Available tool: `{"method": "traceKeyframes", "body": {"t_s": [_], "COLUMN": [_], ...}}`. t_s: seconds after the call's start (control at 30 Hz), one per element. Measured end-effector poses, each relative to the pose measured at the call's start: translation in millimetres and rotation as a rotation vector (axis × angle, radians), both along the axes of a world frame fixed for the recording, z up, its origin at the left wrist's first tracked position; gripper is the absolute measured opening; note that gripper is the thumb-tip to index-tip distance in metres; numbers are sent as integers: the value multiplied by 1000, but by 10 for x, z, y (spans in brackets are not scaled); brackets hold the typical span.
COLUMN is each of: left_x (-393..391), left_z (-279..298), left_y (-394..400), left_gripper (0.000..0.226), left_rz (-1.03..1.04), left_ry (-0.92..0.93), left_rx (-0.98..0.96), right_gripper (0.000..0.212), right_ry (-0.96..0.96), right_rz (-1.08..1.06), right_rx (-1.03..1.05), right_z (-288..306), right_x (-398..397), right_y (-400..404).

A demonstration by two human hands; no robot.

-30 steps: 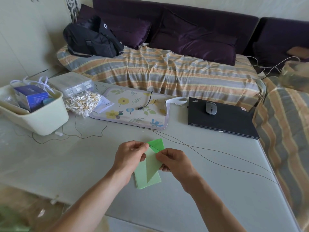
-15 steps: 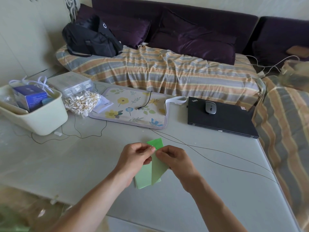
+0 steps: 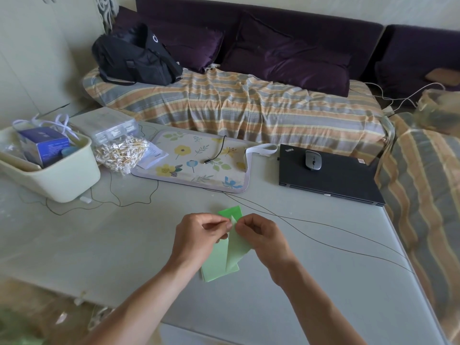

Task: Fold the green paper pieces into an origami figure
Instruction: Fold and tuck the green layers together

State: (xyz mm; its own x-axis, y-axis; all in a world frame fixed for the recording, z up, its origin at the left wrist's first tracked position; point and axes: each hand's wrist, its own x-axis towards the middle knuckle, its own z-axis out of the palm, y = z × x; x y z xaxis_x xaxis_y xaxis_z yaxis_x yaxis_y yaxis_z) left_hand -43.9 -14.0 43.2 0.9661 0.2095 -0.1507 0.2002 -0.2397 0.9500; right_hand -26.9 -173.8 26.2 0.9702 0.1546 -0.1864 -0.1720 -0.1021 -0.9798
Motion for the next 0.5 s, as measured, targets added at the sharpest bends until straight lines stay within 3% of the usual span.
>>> {"method": "traceKeyframes", "body": {"t_s": [0.17, 0.5], "left_x": [-16, 6], "left_z": [13, 3], "left_y": [-1, 4], "left_gripper": [3, 10], "left_rz": [-18, -58], "left_ry": [11, 40], "left_rx": [-85, 66], "right_gripper": [13, 8], "right_ry": [-12, 7], "right_rz": [17, 17], "right_rx": [38, 22], "right_z": [18, 23], "right_x": [-15, -31], "right_y": [0, 33]}}
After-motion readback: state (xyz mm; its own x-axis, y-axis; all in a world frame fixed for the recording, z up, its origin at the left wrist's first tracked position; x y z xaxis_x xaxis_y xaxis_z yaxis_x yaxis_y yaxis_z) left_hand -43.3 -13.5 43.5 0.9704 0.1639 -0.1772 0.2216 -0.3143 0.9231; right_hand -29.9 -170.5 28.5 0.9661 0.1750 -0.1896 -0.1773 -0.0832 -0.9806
